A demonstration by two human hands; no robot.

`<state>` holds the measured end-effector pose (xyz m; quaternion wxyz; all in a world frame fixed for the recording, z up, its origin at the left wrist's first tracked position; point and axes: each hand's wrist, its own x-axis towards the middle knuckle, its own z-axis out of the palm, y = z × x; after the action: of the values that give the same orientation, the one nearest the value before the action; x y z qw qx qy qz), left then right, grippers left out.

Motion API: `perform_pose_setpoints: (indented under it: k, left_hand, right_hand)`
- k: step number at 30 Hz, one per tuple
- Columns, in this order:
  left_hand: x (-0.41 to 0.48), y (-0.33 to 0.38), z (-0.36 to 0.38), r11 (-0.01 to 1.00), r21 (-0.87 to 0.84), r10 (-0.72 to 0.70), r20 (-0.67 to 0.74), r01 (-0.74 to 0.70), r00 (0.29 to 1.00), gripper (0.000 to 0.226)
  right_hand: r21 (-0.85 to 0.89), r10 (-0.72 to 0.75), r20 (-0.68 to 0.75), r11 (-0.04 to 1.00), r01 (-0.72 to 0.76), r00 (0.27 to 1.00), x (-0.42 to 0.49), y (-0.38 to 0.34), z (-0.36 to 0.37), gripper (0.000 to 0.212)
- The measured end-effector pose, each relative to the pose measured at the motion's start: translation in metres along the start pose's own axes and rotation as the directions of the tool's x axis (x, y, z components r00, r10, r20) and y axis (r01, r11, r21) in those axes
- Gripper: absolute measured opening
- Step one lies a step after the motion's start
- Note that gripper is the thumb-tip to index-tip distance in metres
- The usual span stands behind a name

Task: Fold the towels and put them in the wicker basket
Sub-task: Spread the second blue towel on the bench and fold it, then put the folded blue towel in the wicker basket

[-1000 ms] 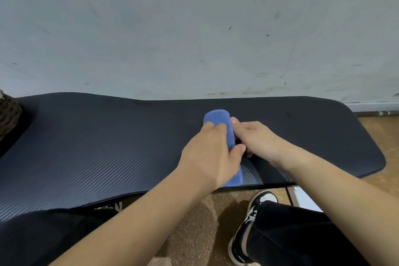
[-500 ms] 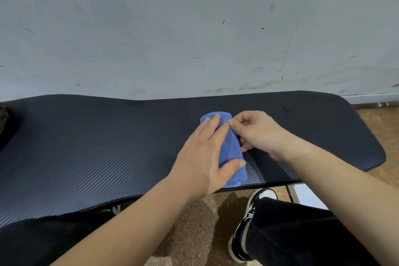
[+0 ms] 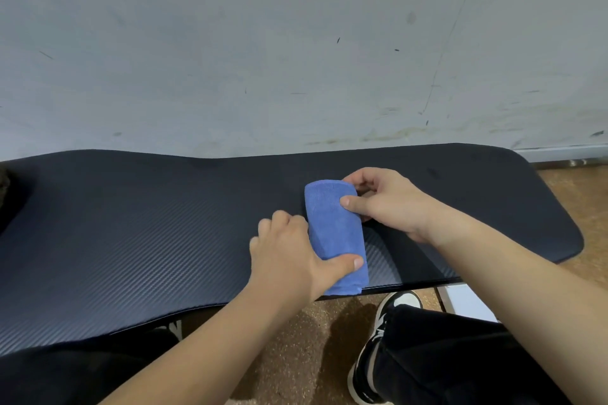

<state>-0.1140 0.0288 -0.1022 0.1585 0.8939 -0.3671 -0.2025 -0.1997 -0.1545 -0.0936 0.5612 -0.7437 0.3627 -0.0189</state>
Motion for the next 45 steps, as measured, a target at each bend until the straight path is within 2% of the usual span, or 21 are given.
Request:
perform_pose_setpoints:
  k: [3, 4, 6, 8, 9, 11, 13, 15, 18, 20, 24, 26, 30, 34, 36, 40, 45]
  left_hand:
    - [-0.002, 0.000, 0.000, 0.936, -0.351, 0.022, 0.140, 0.029, 0.990, 0.058]
    - [-0.002, 0.000, -0.003, 0.908, -0.418, 0.023, 0.157, 0.045, 0.987, 0.055]
    - [0.000, -0.003, -0.015, 0.868, -0.494, 0.024, 0.128, 0.042, 0.992, 0.050]
    - [0.003, -0.009, -0.035, 0.819, -0.573, 0.048, 0.104, 0.020, 0.993, 0.046]
    - [0.003, -0.012, -0.046, 0.808, -0.589, 0.071, 0.117, 0.012, 0.991, 0.045]
    - [0.000, -0.018, -0.068, 0.825, -0.564, 0.145, 0.162, -0.029, 0.976, 0.042]
    - [-0.005, -0.026, -0.088, 0.837, -0.543, 0.207, 0.189, -0.073, 0.960, 0.040]
    - [-0.010, -0.035, -0.100, 0.841, -0.537, 0.201, 0.184, -0.073, 0.962, 0.040]
    - [-0.018, -0.056, -0.108, 0.856, -0.516, 0.103, 0.139, -0.017, 0.985, 0.041]
    - [-0.026, -0.073, -0.110, 0.853, -0.519, 0.036, 0.174, 0.060, 0.984, 0.042]
    - [-0.049, -0.106, -0.125, 0.768, -0.620, -0.015, 0.236, 0.162, 0.972, 0.056]
    - [-0.059, -0.120, -0.139, 0.737, -0.656, -0.046, 0.193, 0.164, 0.980, 0.058]
    - [-0.082, -0.160, -0.173, 0.626, -0.761, -0.147, 0.098, 0.169, 0.984, 0.048]
    - [-0.103, -0.212, -0.212, 0.513, -0.852, -0.289, -0.052, 0.109, 0.956, 0.050]
    - [-0.114, -0.241, -0.231, 0.491, -0.867, -0.357, -0.117, 0.080, 0.927, 0.049]
    - [-0.130, -0.302, -0.267, 0.490, -0.870, -0.491, -0.226, 0.052, 0.841, 0.034]
    - [-0.125, -0.370, -0.325, 0.534, -0.845, -0.574, -0.395, -0.038, 0.717, 0.028]
  right_hand:
    - [0.078, 0.012, 0.055, 0.997, -0.017, 0.998, -0.002, 0.001, 0.000, 0.022]
    - [0.085, 0.009, 0.073, 0.996, -0.015, 0.997, -0.002, 0.002, -0.002, 0.025]
    - [0.106, -0.018, 0.118, 0.994, 0.005, 0.993, -0.002, 0.003, -0.005, 0.039]
    - [0.190, -0.075, 0.171, 0.981, 0.042, 0.982, -0.003, 0.004, -0.010, 0.065]
    - [0.238, -0.103, 0.203, 0.970, 0.053, 0.974, -0.004, 0.002, -0.012, 0.077]
    - [0.300, -0.149, 0.300, 0.952, 0.055, 0.942, -0.009, -0.005, -0.017, 0.086]
    - [0.292, -0.180, 0.404, 0.955, 0.060, 0.897, -0.015, -0.014, -0.016, 0.076]
    - [0.269, -0.205, 0.440, 0.959, 0.089, 0.874, -0.022, -0.021, -0.008, 0.055]
    - [0.291, -0.159, 0.375, 0.956, 0.047, 0.913, -0.027, -0.028, 0.009, 0.044]
    - [0.324, -0.103, 0.324, 0.946, -0.008, 0.941, -0.032, -0.035, 0.021, 0.036]
    - [0.368, 0.014, 0.274, 0.922, -0.118, 0.962, -0.046, -0.054, 0.058, 0.028]
    - [0.363, 0.039, 0.309, 0.919, -0.156, 0.950, -0.051, -0.068, 0.080, 0.028]
    - [0.300, 0.084, 0.384, 0.930, -0.210, 0.919, -0.055, -0.106, 0.127, 0.026]
    - [0.143, 0.108, 0.286, 0.978, -0.154, 0.952, -0.049, -0.151, 0.192, 0.028]
    - [0.109, 0.083, 0.224, 0.988, -0.109, 0.971, -0.043, -0.180, 0.228, 0.026]
    - [0.112, -0.012, 0.244, 0.994, -0.015, 0.970, -0.041, -0.237, 0.299, 0.023]
    - [0.095, -0.120, 0.306, 0.991, 0.095, 0.945, -0.040, -0.285, 0.364, 0.040]
